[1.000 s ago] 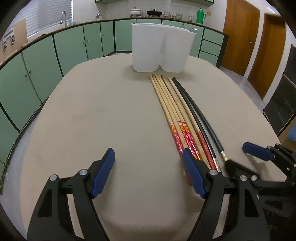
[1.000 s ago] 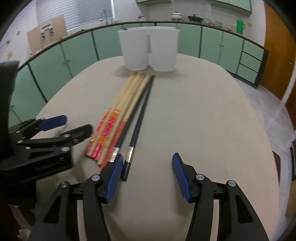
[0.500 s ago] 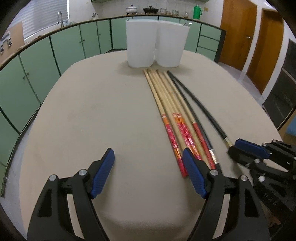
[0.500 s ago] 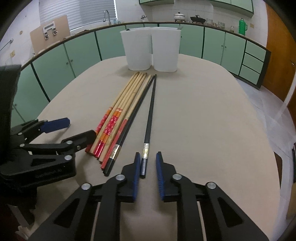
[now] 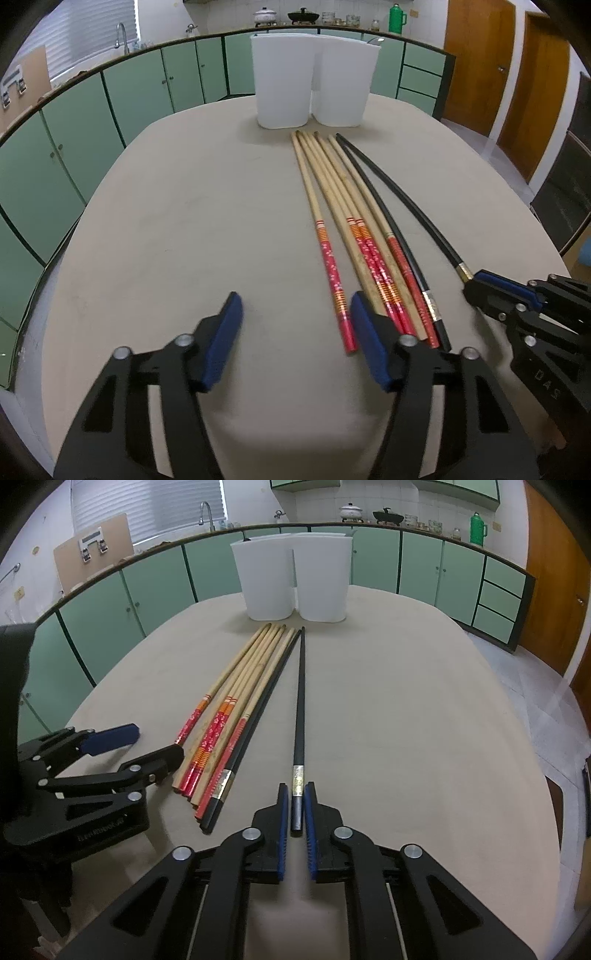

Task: Organize utensils
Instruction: 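Grasp a black chopstick with the right tool while the left tool grasps a red-patterned chopstick, then lift both chopsticks and carry them over the white holder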

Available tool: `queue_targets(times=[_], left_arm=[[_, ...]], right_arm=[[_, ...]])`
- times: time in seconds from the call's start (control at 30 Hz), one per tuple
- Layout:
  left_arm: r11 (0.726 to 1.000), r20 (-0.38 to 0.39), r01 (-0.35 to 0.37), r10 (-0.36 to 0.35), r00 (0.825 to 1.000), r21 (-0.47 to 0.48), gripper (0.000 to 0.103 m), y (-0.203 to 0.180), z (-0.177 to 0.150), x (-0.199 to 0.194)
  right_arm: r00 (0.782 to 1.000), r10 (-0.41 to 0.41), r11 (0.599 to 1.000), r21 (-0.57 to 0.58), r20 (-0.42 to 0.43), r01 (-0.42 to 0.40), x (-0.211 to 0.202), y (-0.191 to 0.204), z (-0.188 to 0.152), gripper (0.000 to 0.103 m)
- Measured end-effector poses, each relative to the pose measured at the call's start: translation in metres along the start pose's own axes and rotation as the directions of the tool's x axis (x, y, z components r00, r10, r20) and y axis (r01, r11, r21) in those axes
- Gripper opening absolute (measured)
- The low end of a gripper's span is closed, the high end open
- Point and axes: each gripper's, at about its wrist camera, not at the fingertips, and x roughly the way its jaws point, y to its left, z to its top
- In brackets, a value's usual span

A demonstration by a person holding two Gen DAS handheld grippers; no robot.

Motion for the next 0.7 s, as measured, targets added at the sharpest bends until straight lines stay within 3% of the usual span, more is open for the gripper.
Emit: queue_targets(times=[0.13, 0.3, 0.5, 0.7], left_arm=[[1.0, 0.01, 0.012, -0.013, 1.0, 0.024, 0.025, -0.005, -0.001, -0.002], [0.999, 0.01, 0.035, -0.035, 0.999, 0.026, 0.006, -0.006, -0.003, -0.004], [0.999, 0.024, 0.044, -0.044, 0.999, -0.007, 0.005, 0.005, 0.0, -0.013], [1.0, 0.128, 0.026, -0.025, 0.991, -0.007, 0.005, 0.015, 0.017, -0.049]], right_arm=[[1.0, 0.006, 1.0, 0.01, 0.002, -0.006, -0.001, -0.001, 0.0, 0.007], [1.0, 0.017, 0.999, 0.038, 0.019, -0.018, -0.005, -0.008, 0.001, 0.007], [0.998, 0.004, 1.0, 0.025, 0.068, -0.006, -0.021, -0.014, 0.008, 0.007], [0.989, 0.01, 1.0, 0.018, 0.151, -0.013, -0.05, -0.022, 0.026, 0.007]])
